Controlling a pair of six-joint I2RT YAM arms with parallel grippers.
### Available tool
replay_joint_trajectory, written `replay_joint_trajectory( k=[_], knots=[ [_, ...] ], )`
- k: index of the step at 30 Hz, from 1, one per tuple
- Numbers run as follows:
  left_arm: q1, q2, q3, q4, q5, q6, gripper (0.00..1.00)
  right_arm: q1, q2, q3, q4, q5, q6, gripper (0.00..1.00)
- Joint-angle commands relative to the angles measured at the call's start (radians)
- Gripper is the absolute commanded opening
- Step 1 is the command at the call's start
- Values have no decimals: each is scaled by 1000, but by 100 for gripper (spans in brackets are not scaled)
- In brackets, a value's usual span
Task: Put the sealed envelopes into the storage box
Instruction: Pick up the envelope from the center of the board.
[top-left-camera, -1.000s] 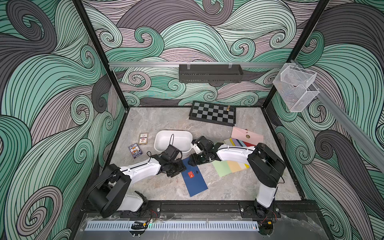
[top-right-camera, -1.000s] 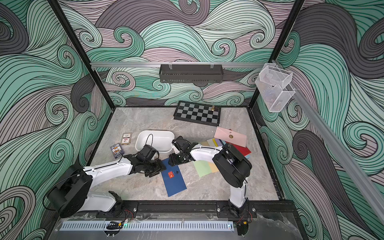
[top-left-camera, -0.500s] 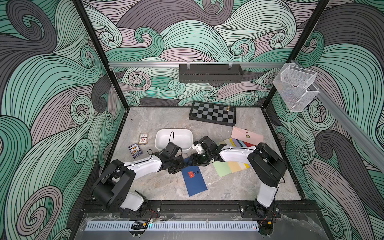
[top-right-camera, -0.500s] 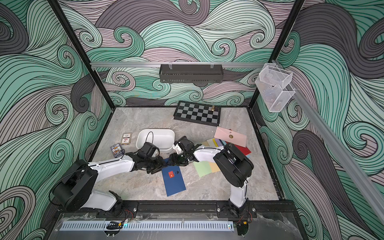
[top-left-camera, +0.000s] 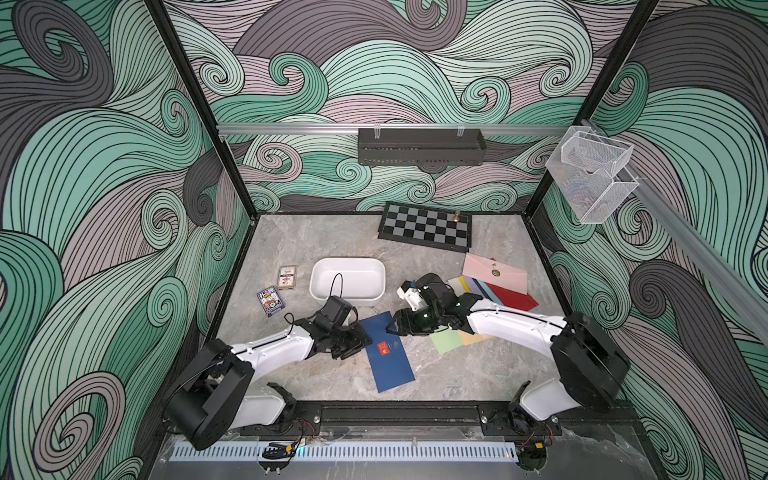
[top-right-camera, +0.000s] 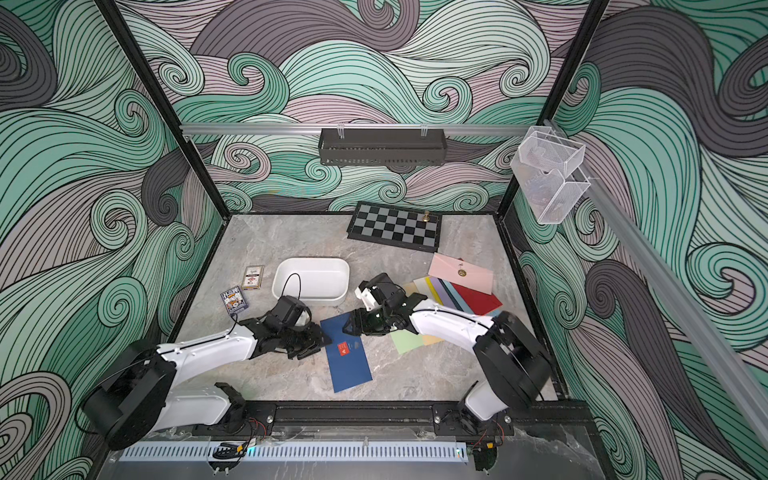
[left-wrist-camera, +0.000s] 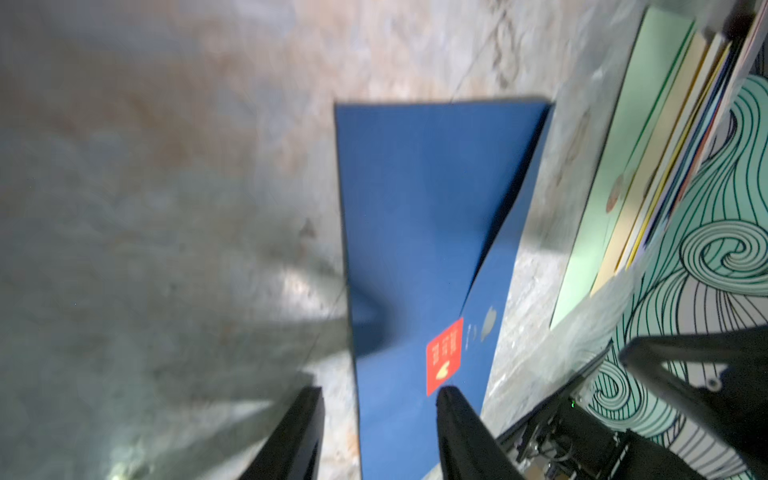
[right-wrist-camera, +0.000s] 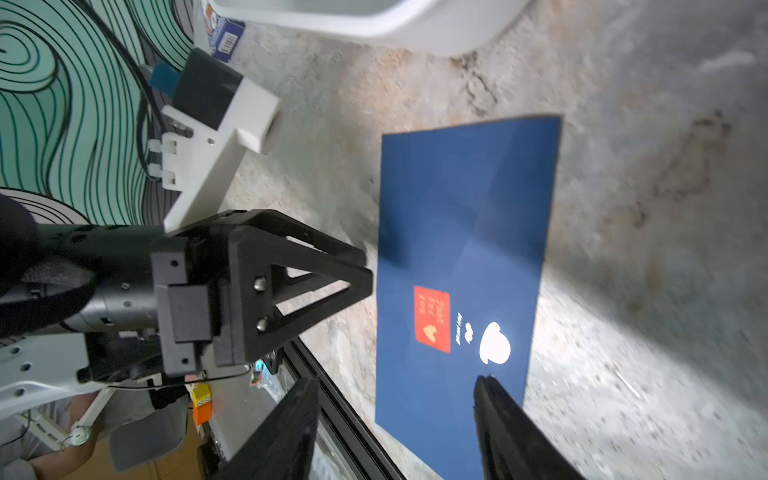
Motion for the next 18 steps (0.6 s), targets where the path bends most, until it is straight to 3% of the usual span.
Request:
replay_joint_trajectory(
  k=[1,10,15,18],
  knots=[
    [-61,-15,-56,-100,76,-2,47,-26,-27,-49,-74,38,-24,63],
    [-301,67,5,-58,32,-86,47,-42,-28,-69,-128,73,-20,65],
    [-400,281,116,44,34,-105,47,-71,150,61,-125,-11,-77,65],
    [-440,394,214,50,-9,-80,47,-71,247,141,-121,2,-94,65]
  ],
)
